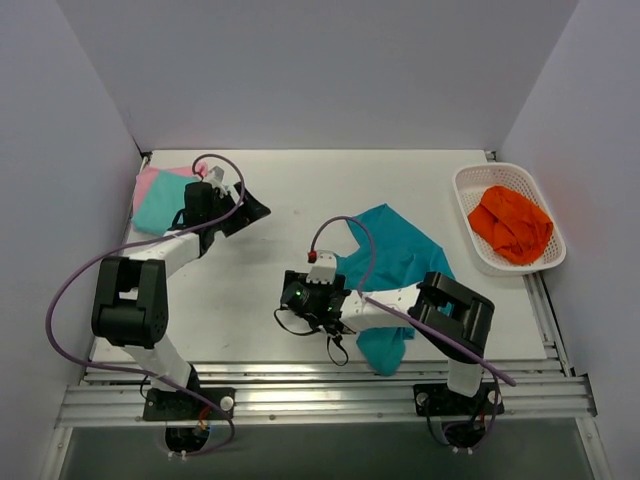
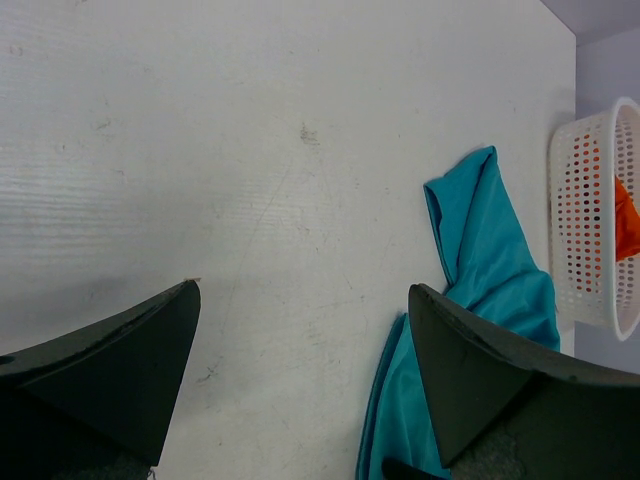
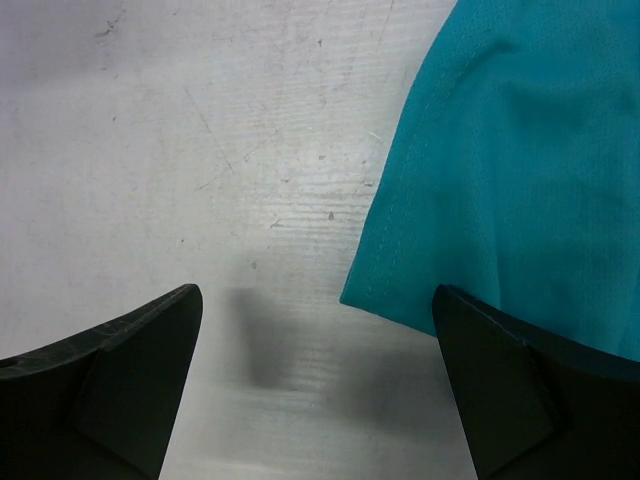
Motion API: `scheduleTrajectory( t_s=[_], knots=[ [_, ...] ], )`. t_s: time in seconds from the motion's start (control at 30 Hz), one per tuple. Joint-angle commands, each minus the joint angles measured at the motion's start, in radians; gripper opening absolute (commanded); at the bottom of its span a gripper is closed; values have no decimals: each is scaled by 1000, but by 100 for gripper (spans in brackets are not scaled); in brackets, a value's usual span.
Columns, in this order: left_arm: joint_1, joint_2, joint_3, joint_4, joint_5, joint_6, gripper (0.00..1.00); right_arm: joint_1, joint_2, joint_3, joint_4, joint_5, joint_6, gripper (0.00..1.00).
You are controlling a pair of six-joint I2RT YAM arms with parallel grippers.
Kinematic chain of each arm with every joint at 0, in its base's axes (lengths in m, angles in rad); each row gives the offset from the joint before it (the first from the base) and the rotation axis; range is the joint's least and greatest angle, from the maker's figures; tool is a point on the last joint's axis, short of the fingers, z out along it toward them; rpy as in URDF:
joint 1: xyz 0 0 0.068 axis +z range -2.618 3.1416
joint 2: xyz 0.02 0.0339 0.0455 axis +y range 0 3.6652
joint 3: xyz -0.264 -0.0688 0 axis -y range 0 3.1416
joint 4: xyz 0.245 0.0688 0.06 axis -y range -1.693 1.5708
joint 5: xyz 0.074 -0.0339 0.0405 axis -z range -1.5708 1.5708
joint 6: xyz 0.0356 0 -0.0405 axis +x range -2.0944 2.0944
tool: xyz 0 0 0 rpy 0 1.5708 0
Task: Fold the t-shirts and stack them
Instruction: Flatten out the tshirt
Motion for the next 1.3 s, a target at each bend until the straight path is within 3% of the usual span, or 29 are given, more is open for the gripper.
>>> scheduleTrajectory(
  t_s=[0.0,0.1,0.2,0.23,0.4,0.43,0.53,0.6,0.63,0.73,0.93,1.03,1.07,1.1,1.17,1.2,1.27],
  knots=[
    [28,3,5,77,48,-11,94,-60,133,-106,-161,-127,-12,98],
    [37,8,9,96,78,-23,94,-83,172,-155,-90,-184,-18,94],
    [45,10,-3,125,85,-34,94,-97,202,-181,-47,-219,-26,84],
    [53,13,-15,137,102,-41,94,-103,212,-192,-32,-230,-29,71],
    [90,52,-49,220,160,-73,94,-111,293,-171,-34,-277,-65,53],
    [99,57,-55,232,170,-86,94,-112,304,-164,-42,-291,-70,41],
    [120,69,-73,280,197,-107,94,-115,342,-144,-53,-320,-87,20],
    [123,79,-73,294,211,-112,94,-120,368,-134,-53,-330,-92,14],
    [125,82,-72,295,211,-113,94,-123,374,-132,-45,-334,-90,7],
    [125,91,-72,309,217,-116,94,-123,402,-129,-24,-357,-92,0],
    [126,100,-78,321,217,-121,94,-120,405,-123,-5,-365,-84,0],
    [126,100,-74,321,217,-123,94,-102,379,-118,-86,-333,-84,0],
    [126,97,-73,318,219,-123,94,-94,344,-129,-111,-322,-66,4],
    [126,97,-75,318,217,-123,93,-85,321,-170,-161,-289,-46,42],
    [125,97,-73,320,214,-123,93,-48,228,-225,-194,-261,44,75],
    [125,100,-73,321,214,-123,94,-37,195,-258,-232,-250,87,87],
    [125,109,-73,327,213,-127,94,2,97,-321,-260,-253,152,91]
  ],
)
